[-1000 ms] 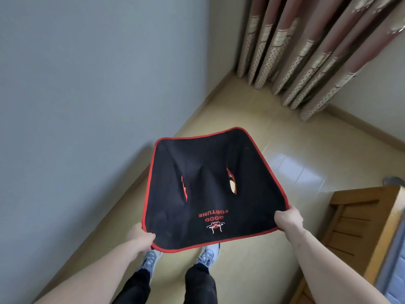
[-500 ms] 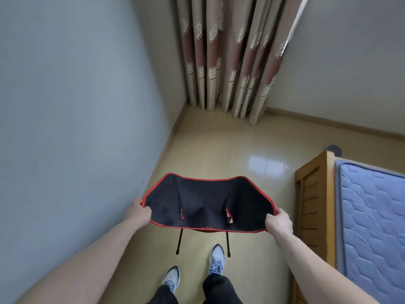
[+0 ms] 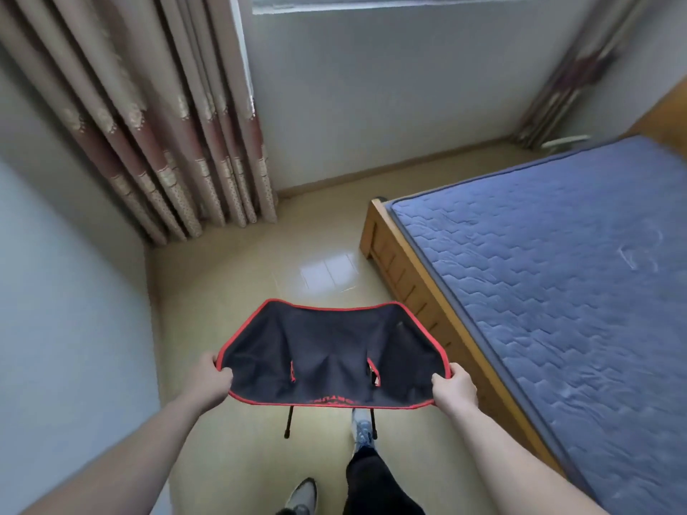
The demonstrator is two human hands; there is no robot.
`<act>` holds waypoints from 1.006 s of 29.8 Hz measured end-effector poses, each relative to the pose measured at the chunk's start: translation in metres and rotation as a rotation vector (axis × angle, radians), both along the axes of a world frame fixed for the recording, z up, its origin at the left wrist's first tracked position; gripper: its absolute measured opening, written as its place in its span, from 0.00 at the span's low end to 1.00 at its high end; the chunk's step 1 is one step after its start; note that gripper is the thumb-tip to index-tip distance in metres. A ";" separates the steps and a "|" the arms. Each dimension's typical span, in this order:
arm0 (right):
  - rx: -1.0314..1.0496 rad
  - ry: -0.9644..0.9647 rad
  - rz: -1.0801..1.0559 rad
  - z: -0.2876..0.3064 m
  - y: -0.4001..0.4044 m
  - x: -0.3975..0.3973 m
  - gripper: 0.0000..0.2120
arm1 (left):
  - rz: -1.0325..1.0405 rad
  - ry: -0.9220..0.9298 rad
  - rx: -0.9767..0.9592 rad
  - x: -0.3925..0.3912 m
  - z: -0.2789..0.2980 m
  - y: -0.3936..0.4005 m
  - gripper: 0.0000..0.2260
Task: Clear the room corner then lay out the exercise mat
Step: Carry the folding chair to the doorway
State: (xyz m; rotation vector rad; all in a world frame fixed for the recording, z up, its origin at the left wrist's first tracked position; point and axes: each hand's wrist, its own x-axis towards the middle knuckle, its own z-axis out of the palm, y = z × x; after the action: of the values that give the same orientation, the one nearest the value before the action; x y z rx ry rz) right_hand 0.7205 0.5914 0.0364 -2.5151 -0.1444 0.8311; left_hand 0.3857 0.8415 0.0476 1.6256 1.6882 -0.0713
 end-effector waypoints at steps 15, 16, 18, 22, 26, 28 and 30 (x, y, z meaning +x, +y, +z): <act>0.115 -0.003 -0.671 0.034 -0.304 -0.124 0.05 | -0.685 0.003 0.190 0.124 0.052 -0.138 0.04; 0.127 -0.003 -0.683 0.031 -0.312 -0.129 0.05 | -0.690 -0.003 0.183 0.126 0.053 -0.144 0.04; 0.138 0.004 -0.775 0.034 -0.371 -0.153 0.04 | -0.777 -0.024 0.201 0.146 0.054 -0.195 0.04; 0.141 0.029 -0.939 0.032 -0.481 -0.196 0.04 | -0.965 0.011 0.199 0.172 0.051 -0.294 0.05; 0.125 0.032 -1.039 0.039 -0.593 -0.238 0.04 | -1.131 0.021 0.178 0.181 0.045 -0.411 0.05; 0.120 0.029 -1.103 0.042 -0.653 -0.260 0.05 | -1.215 0.020 0.162 0.188 0.040 -0.477 0.05; 0.100 0.006 -1.173 0.045 -0.705 -0.278 0.05 | -1.282 0.017 0.155 0.196 0.036 -0.533 0.06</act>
State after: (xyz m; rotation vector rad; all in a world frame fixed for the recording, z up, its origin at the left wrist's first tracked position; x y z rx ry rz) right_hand 0.4423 -0.1133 0.0809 -1.9662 1.1348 0.2990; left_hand 0.5812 0.3084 0.0837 2.5561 0.4193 -0.5777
